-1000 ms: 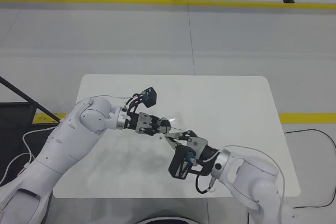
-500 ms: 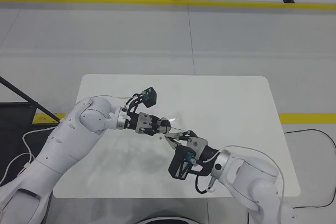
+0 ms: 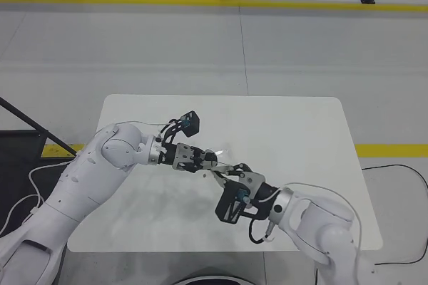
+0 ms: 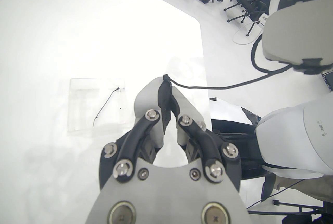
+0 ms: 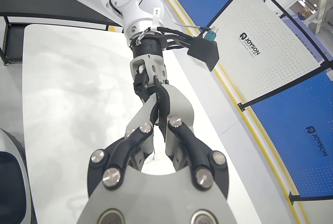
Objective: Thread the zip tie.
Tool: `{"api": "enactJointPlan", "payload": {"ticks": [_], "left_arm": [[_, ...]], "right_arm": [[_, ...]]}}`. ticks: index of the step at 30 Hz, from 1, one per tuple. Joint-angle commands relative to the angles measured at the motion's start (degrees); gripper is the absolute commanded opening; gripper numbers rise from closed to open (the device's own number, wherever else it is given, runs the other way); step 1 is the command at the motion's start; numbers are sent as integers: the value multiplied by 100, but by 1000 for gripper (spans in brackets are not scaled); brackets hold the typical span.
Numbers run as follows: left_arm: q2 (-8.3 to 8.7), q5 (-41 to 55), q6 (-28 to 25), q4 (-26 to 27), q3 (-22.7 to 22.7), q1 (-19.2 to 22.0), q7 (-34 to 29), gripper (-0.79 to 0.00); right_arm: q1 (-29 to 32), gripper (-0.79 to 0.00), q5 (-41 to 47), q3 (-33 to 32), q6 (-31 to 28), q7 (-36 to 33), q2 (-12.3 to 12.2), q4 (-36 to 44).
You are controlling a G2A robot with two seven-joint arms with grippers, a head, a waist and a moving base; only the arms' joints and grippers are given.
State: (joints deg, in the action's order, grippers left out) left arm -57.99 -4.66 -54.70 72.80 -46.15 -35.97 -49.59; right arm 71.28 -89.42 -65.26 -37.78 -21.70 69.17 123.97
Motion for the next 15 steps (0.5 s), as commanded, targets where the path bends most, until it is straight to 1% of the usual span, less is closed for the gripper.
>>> {"api": "enactJointPlan", "payload": {"ticks": [1,15], "left_arm": [[0,0,0,0,0,0,0,-785],[0,0,0,0,0,0,0,-785]], "right_arm": [[11,-785,-30,-5,43,12,-4,12],[71,-785,-507,82,543,212,-12,94]]}}
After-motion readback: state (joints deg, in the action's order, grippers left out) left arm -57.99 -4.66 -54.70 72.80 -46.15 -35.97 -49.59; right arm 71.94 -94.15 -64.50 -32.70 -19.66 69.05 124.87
